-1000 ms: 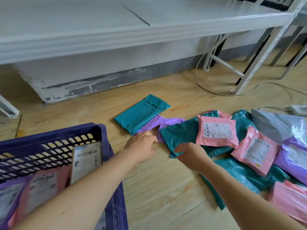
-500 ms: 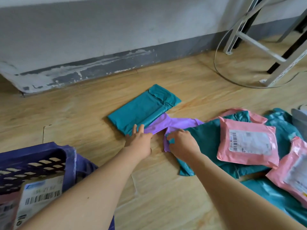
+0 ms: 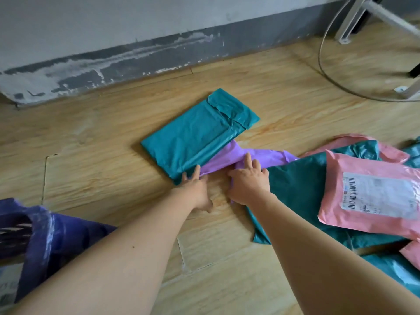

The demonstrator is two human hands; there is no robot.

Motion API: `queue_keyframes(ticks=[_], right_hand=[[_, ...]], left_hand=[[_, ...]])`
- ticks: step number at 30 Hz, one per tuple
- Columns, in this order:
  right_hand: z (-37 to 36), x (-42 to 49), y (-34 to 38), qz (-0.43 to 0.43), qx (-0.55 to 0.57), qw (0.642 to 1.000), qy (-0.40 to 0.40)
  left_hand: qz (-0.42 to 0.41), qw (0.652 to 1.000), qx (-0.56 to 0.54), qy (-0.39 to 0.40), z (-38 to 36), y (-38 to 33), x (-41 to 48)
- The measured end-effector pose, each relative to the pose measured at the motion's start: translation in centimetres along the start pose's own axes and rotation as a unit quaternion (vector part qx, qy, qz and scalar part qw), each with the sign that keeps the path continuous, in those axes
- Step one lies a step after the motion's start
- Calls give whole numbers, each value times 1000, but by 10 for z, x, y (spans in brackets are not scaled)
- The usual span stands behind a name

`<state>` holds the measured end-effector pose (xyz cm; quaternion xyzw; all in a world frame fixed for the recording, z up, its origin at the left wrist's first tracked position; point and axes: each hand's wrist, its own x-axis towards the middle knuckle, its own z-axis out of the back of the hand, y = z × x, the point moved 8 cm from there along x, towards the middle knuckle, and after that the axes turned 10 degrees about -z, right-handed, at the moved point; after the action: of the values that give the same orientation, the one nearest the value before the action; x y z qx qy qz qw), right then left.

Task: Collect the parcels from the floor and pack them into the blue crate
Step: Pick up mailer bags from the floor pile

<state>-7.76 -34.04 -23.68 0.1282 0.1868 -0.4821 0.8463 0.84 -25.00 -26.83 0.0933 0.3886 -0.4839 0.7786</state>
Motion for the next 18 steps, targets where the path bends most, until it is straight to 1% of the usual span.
queue_keyframes(ticks=[6, 8, 10, 12, 16, 18], right_hand=[[-7, 0, 0, -9, 15, 1000, 5], [-10, -2, 0, -10, 32, 999, 10], [-9, -5, -1, -10, 54, 998, 15], [-6, -10, -1, -9, 76, 997, 17], [-6, -28, 4, 1, 96, 995, 14], [-9, -38, 5, 6, 113, 993, 12]], left_hand=[[-35, 999, 29, -15, -2, -3, -3], [-49, 997, 46, -37, 0, -6, -6], [-58, 993, 58, -83, 5, -11, -10], [-57, 989, 48, -126, 10, -16, -16], [-47, 966, 10, -252, 34, -21, -38], [-45, 955, -34, -290, 41, -21, -48]])
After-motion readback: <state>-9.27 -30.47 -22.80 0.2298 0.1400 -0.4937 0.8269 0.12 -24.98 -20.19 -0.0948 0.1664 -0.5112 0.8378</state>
